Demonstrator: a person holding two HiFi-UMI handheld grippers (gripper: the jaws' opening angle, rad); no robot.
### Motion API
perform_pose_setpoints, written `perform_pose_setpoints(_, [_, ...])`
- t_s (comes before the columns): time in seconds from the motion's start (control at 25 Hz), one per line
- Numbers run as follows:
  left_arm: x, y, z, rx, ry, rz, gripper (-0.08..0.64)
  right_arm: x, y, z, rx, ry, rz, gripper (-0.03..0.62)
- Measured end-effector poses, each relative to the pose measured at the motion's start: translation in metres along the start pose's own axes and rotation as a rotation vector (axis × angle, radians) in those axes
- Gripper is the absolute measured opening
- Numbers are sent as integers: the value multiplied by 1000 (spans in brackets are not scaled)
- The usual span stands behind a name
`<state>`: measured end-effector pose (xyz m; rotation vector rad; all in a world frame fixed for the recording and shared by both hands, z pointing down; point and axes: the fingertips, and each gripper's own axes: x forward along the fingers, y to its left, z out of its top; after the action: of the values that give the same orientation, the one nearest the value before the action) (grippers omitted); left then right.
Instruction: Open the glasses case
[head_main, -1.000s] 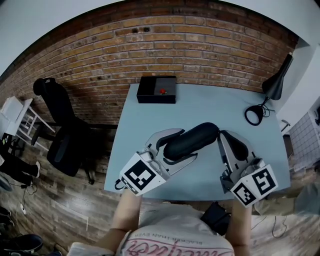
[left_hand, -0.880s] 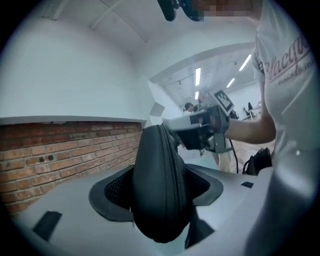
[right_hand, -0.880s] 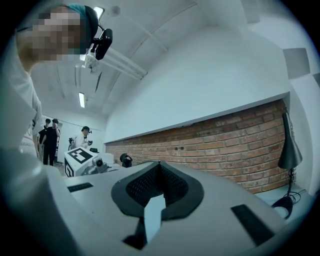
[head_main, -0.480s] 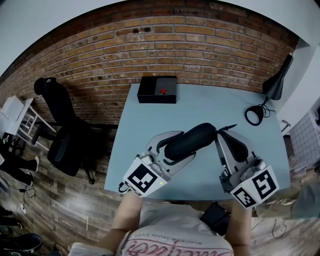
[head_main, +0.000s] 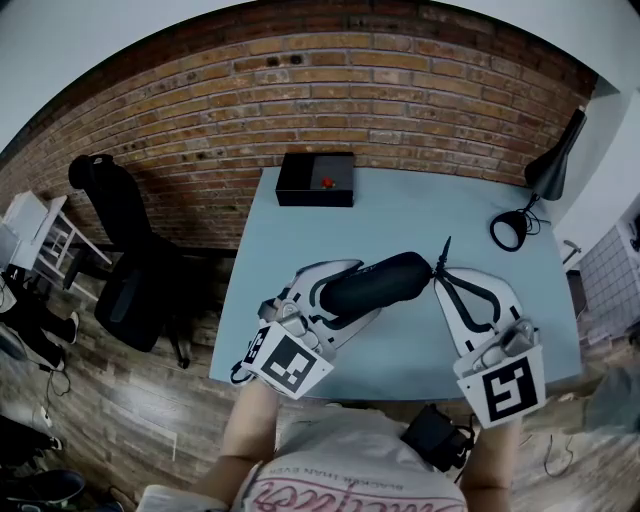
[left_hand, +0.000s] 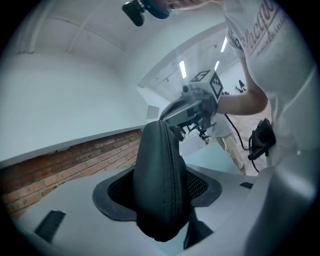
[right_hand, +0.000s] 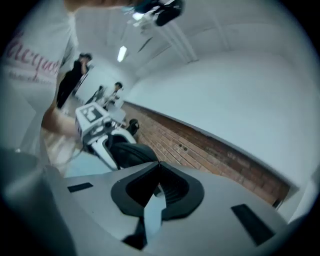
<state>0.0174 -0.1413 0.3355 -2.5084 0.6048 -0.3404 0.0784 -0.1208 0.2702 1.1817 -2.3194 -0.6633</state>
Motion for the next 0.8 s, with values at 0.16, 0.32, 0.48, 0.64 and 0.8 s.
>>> perform_pose_setpoints(0.16, [0, 1, -3, 155, 74, 3, 267, -1, 10, -12, -220, 114, 21, 18])
perform_pose_setpoints(0.32, [-7, 0, 0, 200, 61, -41, 267, -2, 11, -1, -54, -4, 174, 20])
perform_pose_setpoints(0.48, [-13, -4, 12, 170, -11, -105, 267, -4, 6, -4, 135, -50, 230, 20])
perform_pose_setpoints(0.64, [-16, -7, 22, 87, -96, -147, 267, -6, 4, -8, 251, -83, 285, 20])
perform_pose_setpoints(0.8, [-17, -8, 30, 25, -164, -190, 267, -2, 6, -15, 406, -124, 355, 20])
